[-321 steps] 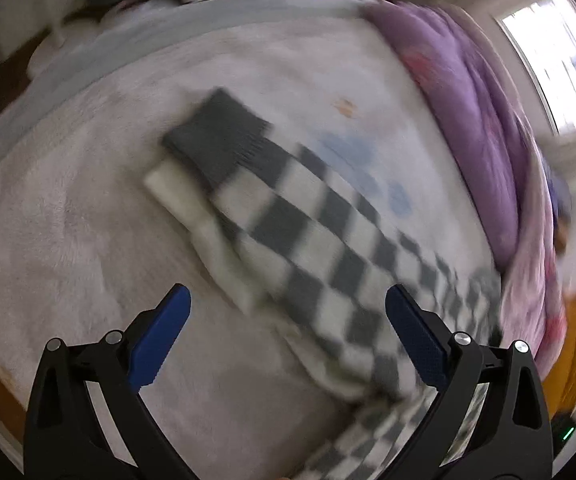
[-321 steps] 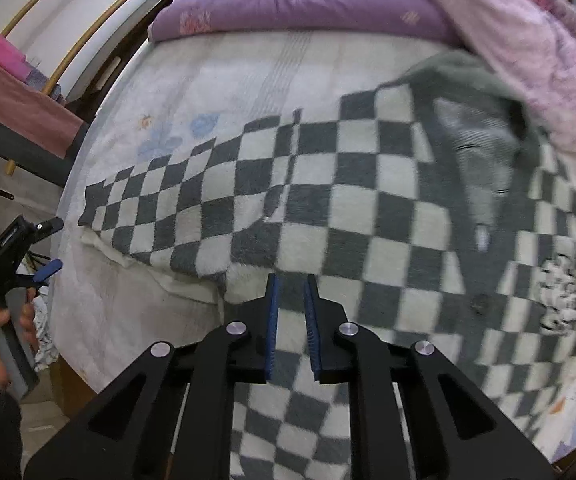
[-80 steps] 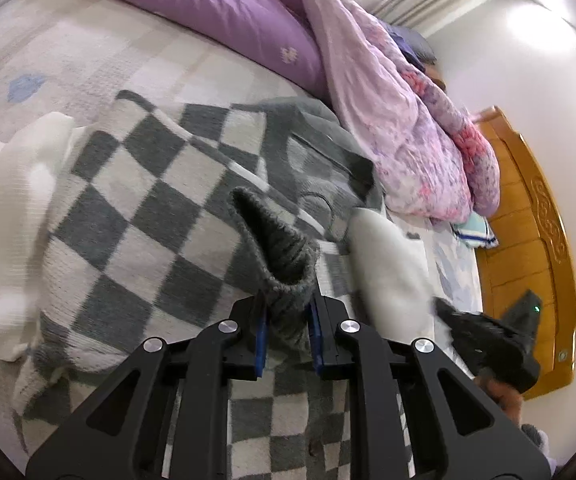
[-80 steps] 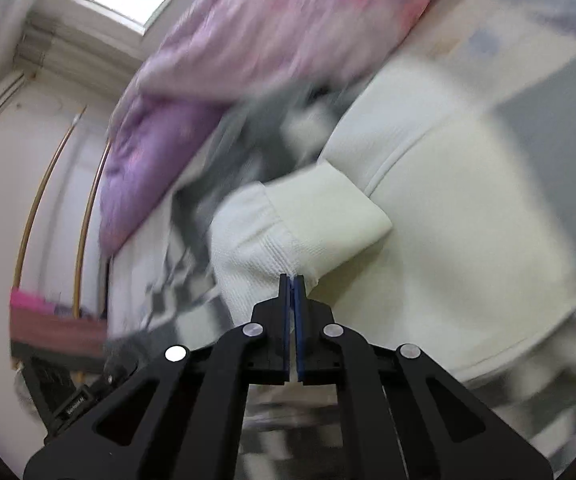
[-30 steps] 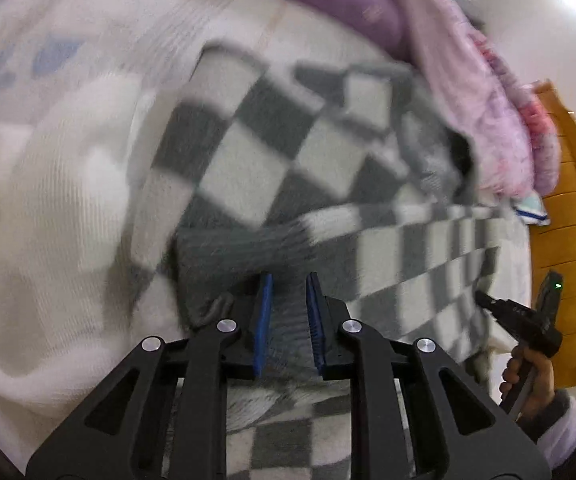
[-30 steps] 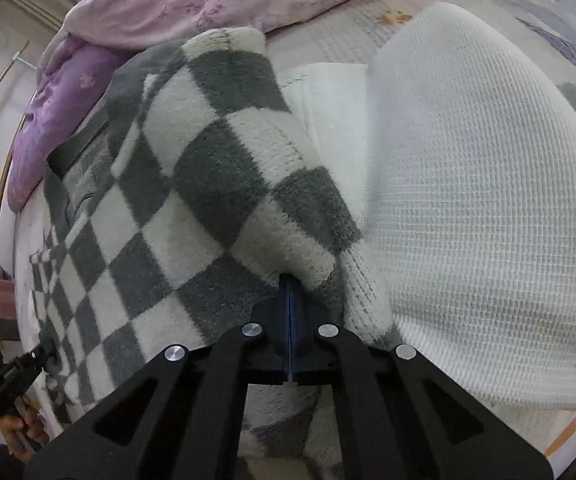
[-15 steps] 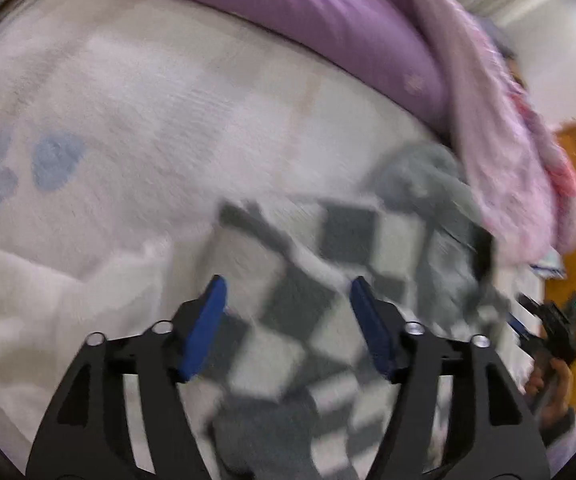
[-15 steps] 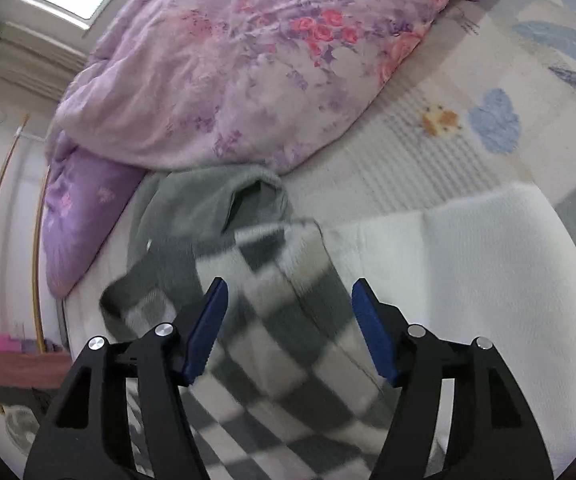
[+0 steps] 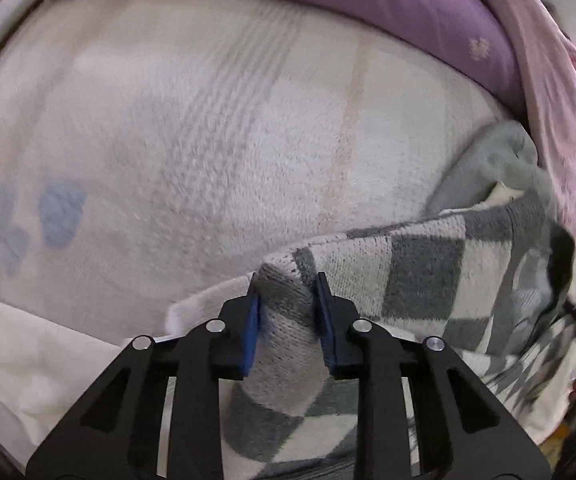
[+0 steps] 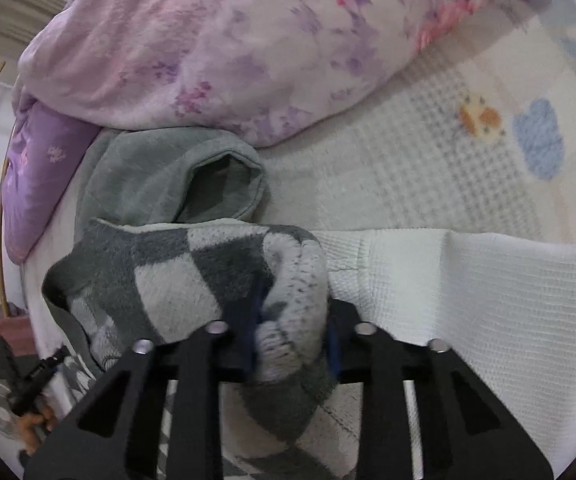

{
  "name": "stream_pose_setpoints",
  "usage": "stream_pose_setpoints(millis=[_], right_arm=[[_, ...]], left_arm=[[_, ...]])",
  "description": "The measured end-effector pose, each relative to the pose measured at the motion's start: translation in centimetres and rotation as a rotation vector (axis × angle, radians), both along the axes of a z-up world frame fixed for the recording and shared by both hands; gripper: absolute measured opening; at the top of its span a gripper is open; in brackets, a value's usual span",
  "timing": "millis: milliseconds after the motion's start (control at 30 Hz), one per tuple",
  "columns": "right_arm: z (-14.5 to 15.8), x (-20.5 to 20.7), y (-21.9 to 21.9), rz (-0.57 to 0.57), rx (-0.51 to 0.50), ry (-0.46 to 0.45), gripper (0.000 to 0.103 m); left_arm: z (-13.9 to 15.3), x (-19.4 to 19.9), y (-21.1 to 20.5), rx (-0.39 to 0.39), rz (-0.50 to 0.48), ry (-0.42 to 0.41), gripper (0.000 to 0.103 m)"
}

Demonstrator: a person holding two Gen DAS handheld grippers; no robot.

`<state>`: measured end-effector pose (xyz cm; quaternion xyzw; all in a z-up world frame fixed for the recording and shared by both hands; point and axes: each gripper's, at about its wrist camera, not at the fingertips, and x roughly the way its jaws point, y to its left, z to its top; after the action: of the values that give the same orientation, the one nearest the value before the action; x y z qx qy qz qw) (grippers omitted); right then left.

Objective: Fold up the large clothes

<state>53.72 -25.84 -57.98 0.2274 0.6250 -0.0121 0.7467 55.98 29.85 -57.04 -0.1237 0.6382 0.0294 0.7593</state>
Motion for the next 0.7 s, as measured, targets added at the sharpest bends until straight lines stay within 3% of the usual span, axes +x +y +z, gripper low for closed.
stream_pose_setpoints(millis=[100,400,567,700], right_arm=[[2.0,-1.4,0.1,-0.004,0.003,-0.074,0.017],[10.0,-8.7,-0.7,-0.018,0.077,-0.259,0.016],[13.5,-15.0,-2.3,-0.031,0.154,-0.292,0.015],[14.9,-22.0,-4.0,-0.024,0.196,-0.278,0.015]], left_arm=[[2.6,-1.3,-0.3,0.013,-0.013,-0.071,0.02],[11.5,-10.5,0.0,-0.112,0.034,-0.275,0.019],[14.6,-18.2,0.4,-0.16,0.087,-0.315,0.019],[15.6,-25.1,1.6,-0.223,0.147,-0.275,0.019]])
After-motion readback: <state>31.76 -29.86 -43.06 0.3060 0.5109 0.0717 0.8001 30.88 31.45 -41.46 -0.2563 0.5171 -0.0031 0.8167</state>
